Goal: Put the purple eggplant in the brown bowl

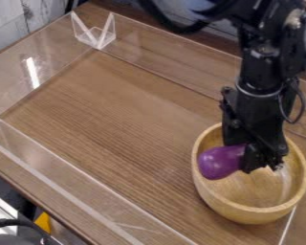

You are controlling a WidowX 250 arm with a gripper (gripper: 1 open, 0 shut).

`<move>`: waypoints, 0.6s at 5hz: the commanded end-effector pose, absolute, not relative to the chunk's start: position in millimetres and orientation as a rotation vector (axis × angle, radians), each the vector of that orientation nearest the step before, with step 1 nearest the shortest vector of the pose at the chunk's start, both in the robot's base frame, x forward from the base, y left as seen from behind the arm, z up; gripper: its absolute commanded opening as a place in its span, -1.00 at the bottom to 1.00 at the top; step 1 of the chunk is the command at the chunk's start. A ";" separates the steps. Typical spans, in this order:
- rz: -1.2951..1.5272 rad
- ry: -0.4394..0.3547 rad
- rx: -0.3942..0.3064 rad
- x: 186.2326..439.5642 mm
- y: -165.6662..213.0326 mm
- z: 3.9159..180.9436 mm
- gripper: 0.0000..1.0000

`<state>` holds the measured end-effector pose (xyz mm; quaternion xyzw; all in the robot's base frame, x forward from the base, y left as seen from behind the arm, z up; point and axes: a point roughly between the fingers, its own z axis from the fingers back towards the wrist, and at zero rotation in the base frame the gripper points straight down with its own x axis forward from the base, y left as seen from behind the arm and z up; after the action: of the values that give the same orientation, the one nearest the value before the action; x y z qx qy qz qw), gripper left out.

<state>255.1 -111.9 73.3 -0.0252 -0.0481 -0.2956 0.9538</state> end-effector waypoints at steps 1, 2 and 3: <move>-0.607 -0.163 -0.055 258.6 -114.3 92.0 -1.00; -0.610 -0.167 -0.053 258.6 -114.3 92.4 -1.00; -0.614 -0.171 -0.050 259.3 -114.5 90.8 -1.00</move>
<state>254.9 -111.4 74.0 -0.0229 -0.0513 -0.2987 0.9527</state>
